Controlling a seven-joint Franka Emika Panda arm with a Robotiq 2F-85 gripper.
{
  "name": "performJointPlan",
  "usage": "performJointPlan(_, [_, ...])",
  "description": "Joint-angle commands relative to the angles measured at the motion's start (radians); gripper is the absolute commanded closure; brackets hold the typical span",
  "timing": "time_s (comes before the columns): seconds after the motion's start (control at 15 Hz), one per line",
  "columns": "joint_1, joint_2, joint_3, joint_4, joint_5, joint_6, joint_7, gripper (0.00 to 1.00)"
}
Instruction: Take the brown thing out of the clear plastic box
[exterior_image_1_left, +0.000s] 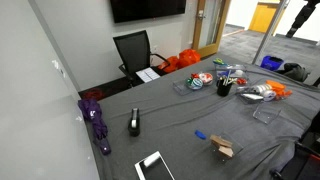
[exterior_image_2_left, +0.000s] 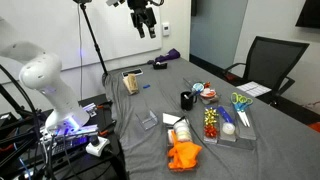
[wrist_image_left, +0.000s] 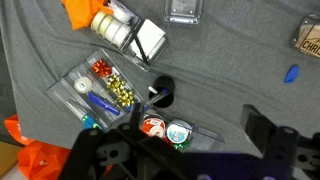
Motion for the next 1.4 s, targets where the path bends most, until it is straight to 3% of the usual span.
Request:
performJointPlan(0.0, [-0.008, 0.001, 0.007, 0.002, 0.004, -0.002, -0.003, 0.0])
performJointPlan(0.73, [-0.013, -0.001, 0.017, -0.005, -0.008, -0.004, 0.024, 0.0])
performJointPlan(1.13, [-0.054, 0.015, 0.089, -0.076, -0.06, -0.023, 0.396, 0.0])
performJointPlan(1.33, [-0.056, 0.03, 0.101, -0.095, -0.01, -0.072, 0.539, 0.0])
